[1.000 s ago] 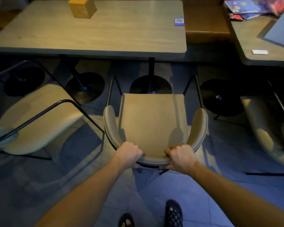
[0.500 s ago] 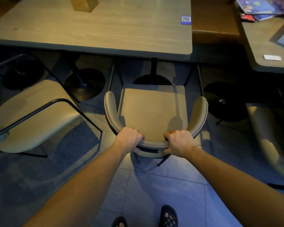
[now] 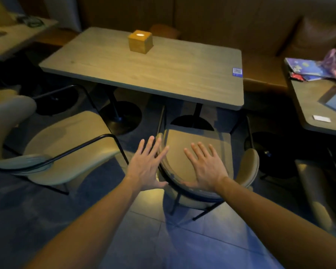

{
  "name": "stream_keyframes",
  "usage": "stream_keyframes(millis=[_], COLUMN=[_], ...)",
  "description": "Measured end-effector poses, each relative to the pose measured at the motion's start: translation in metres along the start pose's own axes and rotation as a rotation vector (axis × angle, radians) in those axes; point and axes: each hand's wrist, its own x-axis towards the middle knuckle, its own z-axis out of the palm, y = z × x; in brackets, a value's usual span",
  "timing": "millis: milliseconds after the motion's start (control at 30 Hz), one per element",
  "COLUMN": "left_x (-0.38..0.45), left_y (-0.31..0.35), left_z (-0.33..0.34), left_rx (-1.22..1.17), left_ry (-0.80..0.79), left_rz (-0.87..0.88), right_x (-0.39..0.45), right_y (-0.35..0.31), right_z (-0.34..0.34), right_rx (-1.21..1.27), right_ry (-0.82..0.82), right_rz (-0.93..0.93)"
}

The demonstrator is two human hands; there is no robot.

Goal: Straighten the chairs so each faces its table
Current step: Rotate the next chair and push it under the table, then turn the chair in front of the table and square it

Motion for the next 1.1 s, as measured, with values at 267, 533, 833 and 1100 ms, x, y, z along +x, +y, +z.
stream_keyframes(millis=[267, 533, 833, 1100], left_x=[-0.120, -0.229, -0.261, -0.250], left_y=[-0.154, -0.301, -0.459, -0.580], left_z=[-0.034, -0.008, 0.052, 0.109], left_rx=[0.060, 0.089, 0.148, 0.163], left_ry=[0.012, -0.035, -0.182, -0.243], left_rz=[-0.140, -0.314, -0.325, -0.223], right_x=[0.050, 0.141, 0.273, 0.367], right_y=[-0.128, -0.286, -0.416, -0.488], right_z=[-0.106, -0.157, -0.156, -0.148], right_rx=[-0.049, 0.004, 0.073, 0.098], right_ry=[0.132, 0.205, 0.167, 0.055], right_rz=[-0.081, -0.237, -0.314, -0.314])
